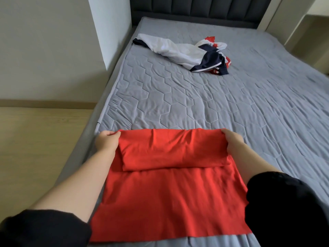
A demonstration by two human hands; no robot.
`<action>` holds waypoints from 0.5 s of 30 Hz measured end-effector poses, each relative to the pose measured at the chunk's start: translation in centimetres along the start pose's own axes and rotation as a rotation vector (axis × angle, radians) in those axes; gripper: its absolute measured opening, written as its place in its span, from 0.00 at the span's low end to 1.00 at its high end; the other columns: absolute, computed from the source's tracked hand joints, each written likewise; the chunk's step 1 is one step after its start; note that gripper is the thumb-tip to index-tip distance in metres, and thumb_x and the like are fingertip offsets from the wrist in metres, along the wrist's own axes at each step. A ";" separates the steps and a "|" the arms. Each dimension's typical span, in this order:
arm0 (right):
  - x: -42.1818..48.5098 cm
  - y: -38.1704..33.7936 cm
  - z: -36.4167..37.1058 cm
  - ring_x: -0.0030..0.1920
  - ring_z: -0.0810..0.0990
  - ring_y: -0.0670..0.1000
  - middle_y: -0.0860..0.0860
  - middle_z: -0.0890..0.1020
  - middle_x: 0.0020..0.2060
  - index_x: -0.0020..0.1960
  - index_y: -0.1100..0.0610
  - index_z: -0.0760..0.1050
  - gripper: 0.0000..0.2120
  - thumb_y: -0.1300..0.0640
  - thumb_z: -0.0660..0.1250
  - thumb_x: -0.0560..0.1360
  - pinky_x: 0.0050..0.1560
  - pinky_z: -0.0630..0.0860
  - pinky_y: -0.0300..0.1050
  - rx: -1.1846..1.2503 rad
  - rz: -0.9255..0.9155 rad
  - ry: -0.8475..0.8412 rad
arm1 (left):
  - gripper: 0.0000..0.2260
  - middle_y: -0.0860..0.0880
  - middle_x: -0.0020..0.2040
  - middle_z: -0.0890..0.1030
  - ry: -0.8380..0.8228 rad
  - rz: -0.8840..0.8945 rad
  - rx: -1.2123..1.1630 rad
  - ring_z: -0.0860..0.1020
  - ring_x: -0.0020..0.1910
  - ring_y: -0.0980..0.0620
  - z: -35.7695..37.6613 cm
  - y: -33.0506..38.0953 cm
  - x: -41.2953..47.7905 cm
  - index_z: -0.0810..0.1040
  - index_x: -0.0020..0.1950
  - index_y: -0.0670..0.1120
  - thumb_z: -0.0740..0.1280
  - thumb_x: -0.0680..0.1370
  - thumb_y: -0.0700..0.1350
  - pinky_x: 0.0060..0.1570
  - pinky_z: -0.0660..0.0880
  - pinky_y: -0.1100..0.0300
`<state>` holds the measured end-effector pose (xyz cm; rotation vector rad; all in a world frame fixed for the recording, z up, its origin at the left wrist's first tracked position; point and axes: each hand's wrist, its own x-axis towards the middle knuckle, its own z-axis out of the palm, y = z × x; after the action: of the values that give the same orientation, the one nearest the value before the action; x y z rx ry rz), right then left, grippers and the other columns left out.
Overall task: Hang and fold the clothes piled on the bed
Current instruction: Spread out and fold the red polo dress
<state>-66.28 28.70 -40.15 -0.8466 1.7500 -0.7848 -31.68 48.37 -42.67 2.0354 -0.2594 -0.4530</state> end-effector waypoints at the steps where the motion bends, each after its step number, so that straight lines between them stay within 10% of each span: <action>1: 0.3 0.1 -0.4 0.31 0.70 0.51 0.52 0.74 0.31 0.59 0.65 0.78 0.18 0.56 0.71 0.72 0.32 0.67 0.42 0.043 0.006 0.020 | 0.10 0.38 0.44 0.82 0.037 -0.035 -0.052 0.77 0.37 0.46 -0.1 -0.5 0.0 0.81 0.50 0.38 0.72 0.73 0.43 0.43 0.72 0.58; 3: 0.8 0.8 -1.4 0.38 0.74 0.51 0.54 0.79 0.37 0.59 0.66 0.76 0.19 0.57 0.70 0.72 0.39 0.71 0.44 0.097 -0.001 0.076 | 0.08 0.40 0.39 0.81 0.102 -0.077 -0.106 0.74 0.30 0.50 -0.3 -1.2 -0.3 0.81 0.49 0.38 0.72 0.73 0.41 0.38 0.70 0.61; 8: 1.1 2.1 -2.1 0.57 0.78 0.58 0.61 0.79 0.54 0.62 0.69 0.73 0.23 0.53 0.69 0.75 0.60 0.72 0.50 -0.009 -0.039 0.143 | 0.09 0.39 0.52 0.82 0.159 0.011 0.037 0.79 0.53 0.40 -0.9 -0.7 -0.9 0.81 0.53 0.40 0.70 0.74 0.42 0.51 0.72 0.54; 15: -4.5 0.3 1.1 0.66 0.67 0.61 0.60 0.72 0.64 0.66 0.62 0.69 0.21 0.58 0.64 0.73 0.66 0.61 0.53 -0.556 -0.798 0.323 | 0.18 0.38 0.63 0.74 0.133 0.984 0.427 0.71 0.63 0.37 1.4 3.2 -5.8 0.76 0.62 0.40 0.65 0.71 0.37 0.62 0.68 0.44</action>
<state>-64.11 32.43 -38.48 -1.9554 1.9445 -0.9863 -37.48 47.81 -39.30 2.0293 -1.2745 0.3819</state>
